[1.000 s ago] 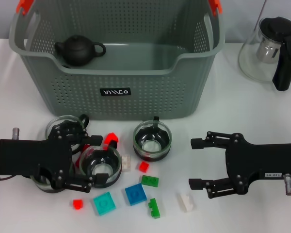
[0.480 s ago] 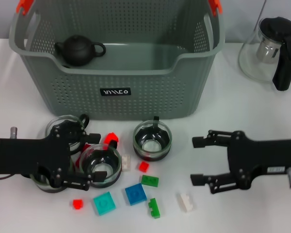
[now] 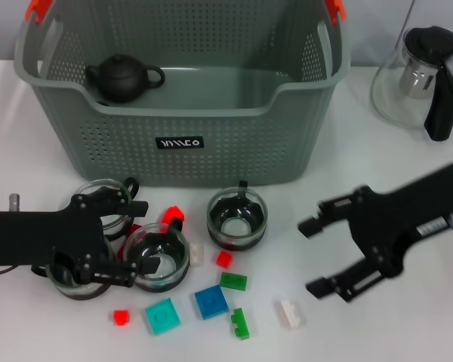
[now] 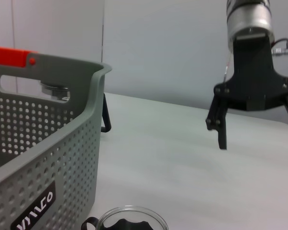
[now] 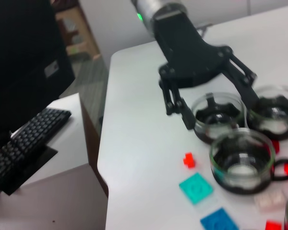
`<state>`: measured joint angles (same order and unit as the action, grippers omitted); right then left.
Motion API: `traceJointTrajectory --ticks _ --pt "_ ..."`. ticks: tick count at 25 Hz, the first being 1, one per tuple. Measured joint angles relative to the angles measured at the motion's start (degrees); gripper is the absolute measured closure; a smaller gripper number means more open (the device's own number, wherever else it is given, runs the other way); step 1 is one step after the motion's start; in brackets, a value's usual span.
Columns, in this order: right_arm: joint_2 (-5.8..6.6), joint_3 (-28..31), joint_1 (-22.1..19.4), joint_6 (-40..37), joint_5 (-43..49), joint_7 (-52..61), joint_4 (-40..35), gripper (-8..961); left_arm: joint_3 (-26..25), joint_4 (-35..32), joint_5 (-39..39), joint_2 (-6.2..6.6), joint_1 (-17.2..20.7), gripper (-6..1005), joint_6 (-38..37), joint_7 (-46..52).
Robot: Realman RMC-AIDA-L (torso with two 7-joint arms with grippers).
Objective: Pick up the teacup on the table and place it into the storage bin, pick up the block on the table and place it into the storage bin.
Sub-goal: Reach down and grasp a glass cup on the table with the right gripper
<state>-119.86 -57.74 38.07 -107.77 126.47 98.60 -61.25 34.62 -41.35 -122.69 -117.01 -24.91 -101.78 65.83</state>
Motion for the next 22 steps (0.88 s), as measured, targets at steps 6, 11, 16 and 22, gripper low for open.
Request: traceJointTrajectory --ticks 6,11,16,22 --pt "-0.14 -0.6 6.2 0.6 1.1 0.5 1.1 11 -1.9 0.0 -0.2 0.0 0.4 98 0.2 0.0" --pt "-0.43 -6.4 7.7 2.9 3.3 2.4 1.1 11 -2.2 -0.1 -0.2 0.21 0.8 98 -0.5 0.3" --pt "-0.44 -11.5 7.9 5.4 3.4 4.5 0.4 15 -3.5 -0.2 0.1 2.13 1.1 98 -8.1 1.3" --pt "-0.4 -13.3 8.6 8.3 4.7 4.8 -1.2 14 -5.8 -0.1 0.2 2.35 1.7 99 -9.8 0.3"
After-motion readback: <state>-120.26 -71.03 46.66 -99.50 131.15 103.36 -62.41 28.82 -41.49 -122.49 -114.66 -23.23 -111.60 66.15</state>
